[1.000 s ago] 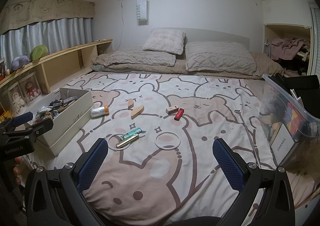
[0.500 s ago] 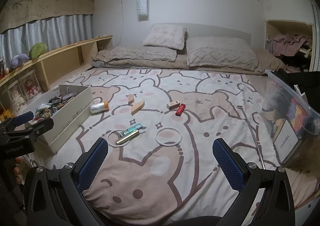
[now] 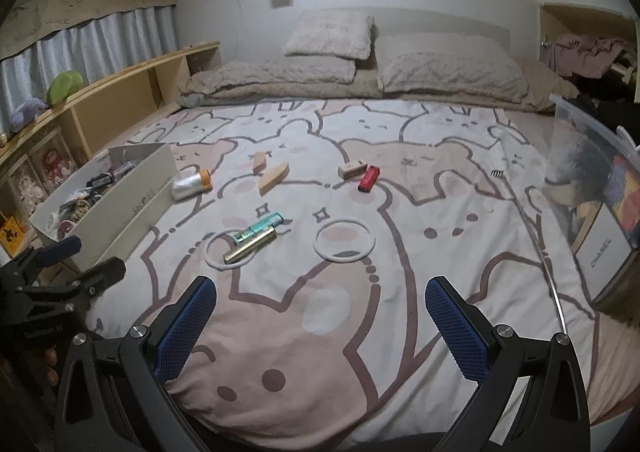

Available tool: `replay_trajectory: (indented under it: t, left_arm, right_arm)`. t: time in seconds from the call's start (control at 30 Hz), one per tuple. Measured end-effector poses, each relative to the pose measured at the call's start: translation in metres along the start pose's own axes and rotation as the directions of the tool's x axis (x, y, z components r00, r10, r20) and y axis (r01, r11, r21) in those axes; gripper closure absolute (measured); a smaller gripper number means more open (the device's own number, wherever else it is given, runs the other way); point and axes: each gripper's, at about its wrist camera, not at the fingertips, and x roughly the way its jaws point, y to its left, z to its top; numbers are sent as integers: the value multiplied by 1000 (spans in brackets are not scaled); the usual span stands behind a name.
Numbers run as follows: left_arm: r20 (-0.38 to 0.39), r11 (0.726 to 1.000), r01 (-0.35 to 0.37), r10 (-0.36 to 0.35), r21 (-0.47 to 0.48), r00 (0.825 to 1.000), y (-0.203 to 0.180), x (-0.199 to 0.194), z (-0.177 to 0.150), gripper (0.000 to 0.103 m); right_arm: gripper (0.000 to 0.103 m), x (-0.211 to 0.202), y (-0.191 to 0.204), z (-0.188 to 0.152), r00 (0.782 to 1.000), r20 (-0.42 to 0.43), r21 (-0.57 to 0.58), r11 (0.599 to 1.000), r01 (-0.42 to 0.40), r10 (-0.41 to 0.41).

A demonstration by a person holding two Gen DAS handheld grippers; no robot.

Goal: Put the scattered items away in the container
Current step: 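Move the right tool toward the white clear ring on the bed, then lower the right tool over the white ring and close its fingers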

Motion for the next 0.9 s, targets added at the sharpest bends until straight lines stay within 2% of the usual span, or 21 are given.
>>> replay_trajectory:
  t: [0.2,0.47,0.63,0.9]
  left_arm:
    - [-63,999,43,-42,8,997,-5,30,-7,0]
    - [-147,996,83,-80,20,986,-12,72,-4,0]
    - [-219,993,107,-94,51,971,-17,107,0,0]
    - [-286,992,104,-79,71,955,-17,150,4,0]
  right_arm:
    - [0,24,-9,1,998,-65,47,999,14,-11]
    - [0,61,-8,2,984,-174,39,999,37,-30]
    - [0,88,-5,5,969,-239,1,998,67,-64]
    - [0,125,-6,3,939,-332,-30,996,88,-93]
